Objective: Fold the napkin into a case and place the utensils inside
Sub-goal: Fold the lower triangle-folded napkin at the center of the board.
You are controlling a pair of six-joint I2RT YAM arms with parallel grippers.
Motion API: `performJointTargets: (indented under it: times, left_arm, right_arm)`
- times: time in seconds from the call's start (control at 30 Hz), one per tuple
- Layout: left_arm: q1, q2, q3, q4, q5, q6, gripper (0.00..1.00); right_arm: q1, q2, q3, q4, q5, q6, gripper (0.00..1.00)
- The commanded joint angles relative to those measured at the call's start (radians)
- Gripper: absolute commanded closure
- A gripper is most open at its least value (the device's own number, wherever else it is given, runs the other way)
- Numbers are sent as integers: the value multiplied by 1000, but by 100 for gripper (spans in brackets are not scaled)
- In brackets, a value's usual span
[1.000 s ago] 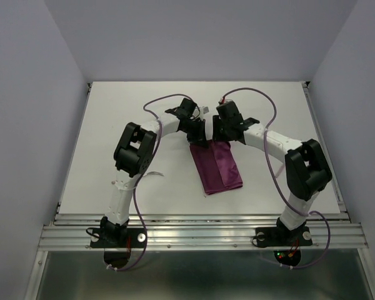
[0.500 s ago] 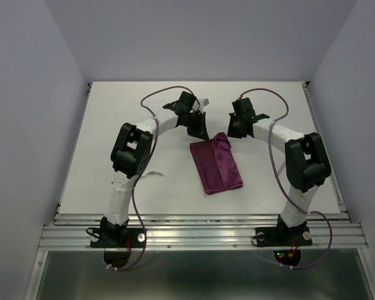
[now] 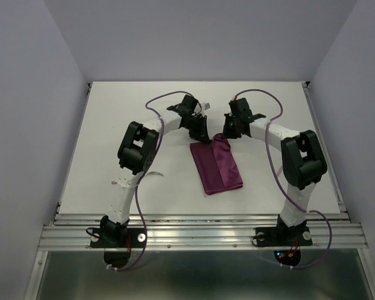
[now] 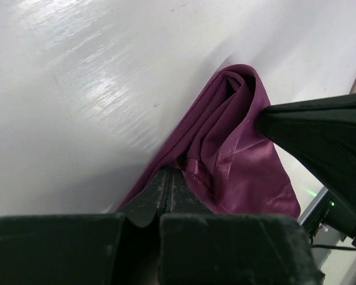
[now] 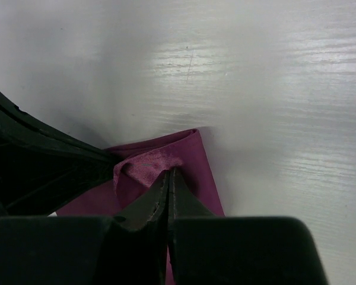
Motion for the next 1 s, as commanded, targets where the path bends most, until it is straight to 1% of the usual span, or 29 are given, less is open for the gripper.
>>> performJointTargets:
  times: [0.0, 0.37, 0.6, 0.83, 0.97]
  left_arm:
    - [-5, -12, 42, -1, 24, 3, 100]
    - [-5, -33, 18, 5, 16, 7, 100]
    - [-5, -41, 39, -18, -5, 19, 100]
    - [-2, -150, 25, -11, -105, 7, 100]
    - [-6, -188, 22, 11, -97, -13, 100]
  right_arm:
    - [4, 3, 27, 49, -18, 10, 98]
    - [4, 64, 25, 89, -93, 22, 99]
    - [14, 82, 14, 90, -76, 30, 99]
    - [14, 88, 8, 86, -64, 33, 99]
    - [14, 85, 7, 84, -65, 34, 99]
